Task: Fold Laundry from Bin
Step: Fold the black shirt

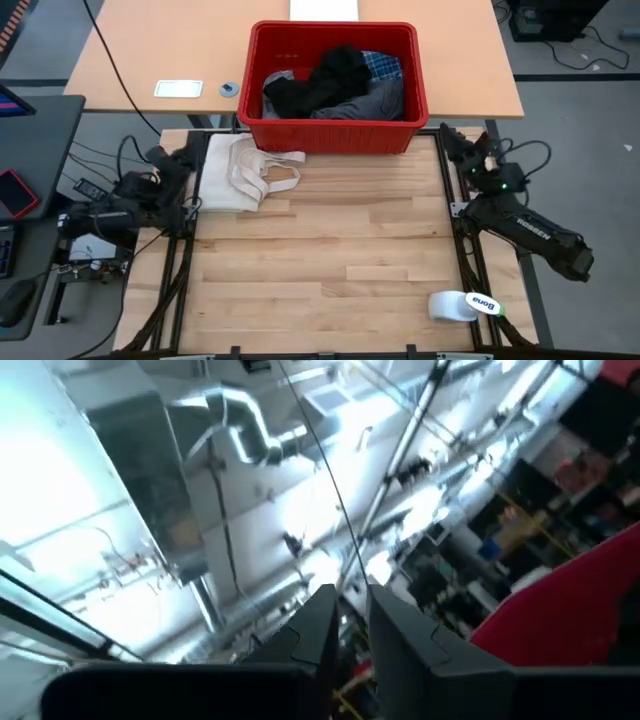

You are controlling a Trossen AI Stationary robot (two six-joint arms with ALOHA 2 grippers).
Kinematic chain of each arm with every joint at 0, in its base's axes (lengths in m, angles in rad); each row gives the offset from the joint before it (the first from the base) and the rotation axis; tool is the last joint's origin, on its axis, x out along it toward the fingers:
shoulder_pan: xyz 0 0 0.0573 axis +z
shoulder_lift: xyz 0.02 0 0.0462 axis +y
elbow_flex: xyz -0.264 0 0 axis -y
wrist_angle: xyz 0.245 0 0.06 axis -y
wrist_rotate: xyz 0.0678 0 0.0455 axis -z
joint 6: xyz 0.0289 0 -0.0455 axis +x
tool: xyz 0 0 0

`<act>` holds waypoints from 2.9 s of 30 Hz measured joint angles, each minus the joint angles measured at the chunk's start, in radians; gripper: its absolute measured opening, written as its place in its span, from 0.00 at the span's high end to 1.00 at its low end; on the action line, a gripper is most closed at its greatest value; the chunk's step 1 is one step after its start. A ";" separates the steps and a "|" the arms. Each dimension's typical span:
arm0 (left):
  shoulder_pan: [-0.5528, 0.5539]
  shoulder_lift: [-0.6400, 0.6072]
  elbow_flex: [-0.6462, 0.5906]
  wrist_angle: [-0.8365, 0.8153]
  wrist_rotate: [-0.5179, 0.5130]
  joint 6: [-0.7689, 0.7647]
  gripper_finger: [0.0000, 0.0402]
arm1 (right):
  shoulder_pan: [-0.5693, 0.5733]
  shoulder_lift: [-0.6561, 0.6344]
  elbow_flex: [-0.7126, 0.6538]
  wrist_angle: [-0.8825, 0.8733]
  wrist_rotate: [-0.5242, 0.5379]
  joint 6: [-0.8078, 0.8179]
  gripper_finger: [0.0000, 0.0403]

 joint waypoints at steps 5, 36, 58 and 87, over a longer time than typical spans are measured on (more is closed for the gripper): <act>0.030 0.241 0.202 -0.092 -0.001 0.044 0.94 | -0.009 0.153 0.250 -0.277 0.022 0.076 0.83; 0.501 1.045 1.111 -0.740 0.803 0.203 0.94 | 0.032 0.908 0.815 0.013 -0.301 0.076 0.83; 0.686 1.475 1.437 -0.782 0.964 0.213 0.94 | -0.177 1.097 1.245 -0.725 -0.251 -0.556 0.83; 0.762 1.669 1.497 -1.022 0.739 0.736 0.36 | -0.216 1.326 1.260 -0.723 -0.412 -0.583 0.42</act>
